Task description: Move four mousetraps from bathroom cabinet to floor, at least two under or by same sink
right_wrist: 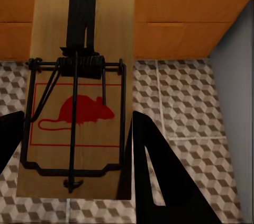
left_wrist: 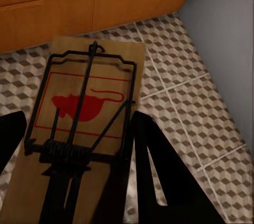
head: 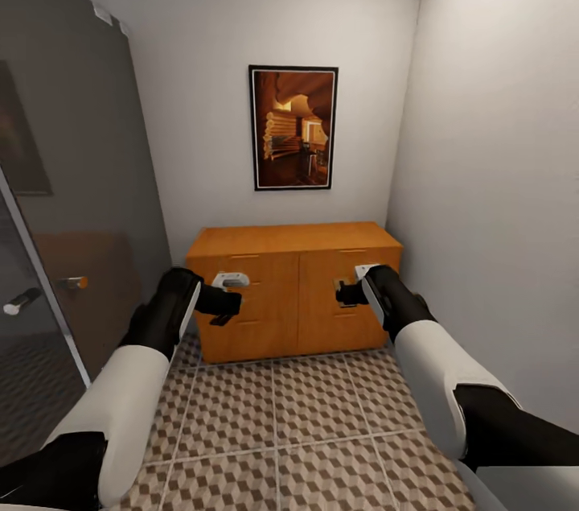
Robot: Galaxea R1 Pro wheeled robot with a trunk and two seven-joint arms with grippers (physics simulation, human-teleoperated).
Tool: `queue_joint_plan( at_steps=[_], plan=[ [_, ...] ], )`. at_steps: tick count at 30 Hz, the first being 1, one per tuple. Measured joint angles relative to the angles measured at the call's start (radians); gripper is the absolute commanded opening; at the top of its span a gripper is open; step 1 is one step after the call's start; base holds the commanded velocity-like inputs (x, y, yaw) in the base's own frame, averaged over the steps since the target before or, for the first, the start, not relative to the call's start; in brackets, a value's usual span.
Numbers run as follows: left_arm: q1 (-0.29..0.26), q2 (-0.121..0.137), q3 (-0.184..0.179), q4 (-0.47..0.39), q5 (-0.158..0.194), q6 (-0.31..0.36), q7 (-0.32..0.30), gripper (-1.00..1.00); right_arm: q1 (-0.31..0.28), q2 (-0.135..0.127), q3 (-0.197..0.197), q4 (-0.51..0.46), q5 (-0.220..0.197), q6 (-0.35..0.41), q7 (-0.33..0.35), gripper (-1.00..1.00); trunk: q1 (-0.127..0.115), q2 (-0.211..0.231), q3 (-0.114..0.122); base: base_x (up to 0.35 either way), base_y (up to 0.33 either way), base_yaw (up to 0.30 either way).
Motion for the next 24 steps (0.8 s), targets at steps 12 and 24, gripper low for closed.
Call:
queue_joint_plan(
  at_steps=[12, 24],
  plan=[
    [0.000, 0.001, -0.001, 0.143, 0.000, -0.013, 0.003, -1.00, 0.093, -0.006, 0.000, 0.001, 0.000, -0.035, -0.004, -1.00, 0.000, 0.000, 0.000, -0.344, 0.000, 0.000],
    [-0.001, 0.004, 0.007, 0.647, 0.115, -0.471, 0.118, -1.00, 0.156, -0.007, 0.001, 0.197, 0.001, -0.237, -0.005, -1.00, 0.000, 0.000, 0.000, -0.339, 0.000, 0.000]
  ],
)
